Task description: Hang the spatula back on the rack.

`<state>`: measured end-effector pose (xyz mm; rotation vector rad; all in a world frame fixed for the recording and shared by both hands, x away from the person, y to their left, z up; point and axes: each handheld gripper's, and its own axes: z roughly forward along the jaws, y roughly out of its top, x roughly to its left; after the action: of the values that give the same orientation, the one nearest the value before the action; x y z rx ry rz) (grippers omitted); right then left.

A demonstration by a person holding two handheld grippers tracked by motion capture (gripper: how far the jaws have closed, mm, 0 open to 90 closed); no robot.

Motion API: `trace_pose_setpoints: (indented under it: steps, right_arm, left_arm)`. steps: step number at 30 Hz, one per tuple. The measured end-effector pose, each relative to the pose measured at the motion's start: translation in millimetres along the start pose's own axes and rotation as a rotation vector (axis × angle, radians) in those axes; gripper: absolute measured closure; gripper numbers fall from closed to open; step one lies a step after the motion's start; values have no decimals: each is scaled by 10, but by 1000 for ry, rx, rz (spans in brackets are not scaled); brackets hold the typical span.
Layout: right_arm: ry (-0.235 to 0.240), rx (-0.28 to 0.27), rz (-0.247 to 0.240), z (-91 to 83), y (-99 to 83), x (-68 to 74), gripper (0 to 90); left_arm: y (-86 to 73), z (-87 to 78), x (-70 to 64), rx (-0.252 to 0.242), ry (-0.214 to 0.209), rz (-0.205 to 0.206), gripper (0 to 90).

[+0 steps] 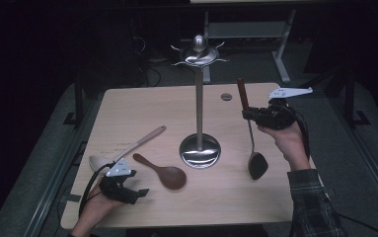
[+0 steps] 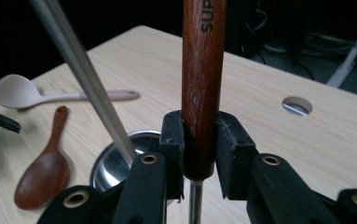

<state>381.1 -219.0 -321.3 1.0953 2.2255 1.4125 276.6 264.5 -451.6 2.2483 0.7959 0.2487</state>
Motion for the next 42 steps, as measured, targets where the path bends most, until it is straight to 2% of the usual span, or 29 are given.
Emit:
trace_pose_setpoints:
  steps: [4,6,7,17,30,42]
  right_arm:
    - [26,-52,-24,-86,30,32,740]
    - [36,-60,-27,-105,36,35,739]
    - [54,-87,-29,-152,49,43,739]
    - [117,-161,-43,-307,117,101,738]
    - [167,-189,-83,-383,207,239,737]
    - [223,-224,-136,-411,395,365,737]
  left_arm:
    - [1,1,1,-2,1,5,139]
    - [2,1,1,-2,1,5,139]
    - [1,2,0,-4,1,4,139]
    - [3,-5,-3,-8,0,4,139]
    - [4,-9,-10,-15,1,-3,138]
    - [8,-5,-12,-8,2,-2,137]
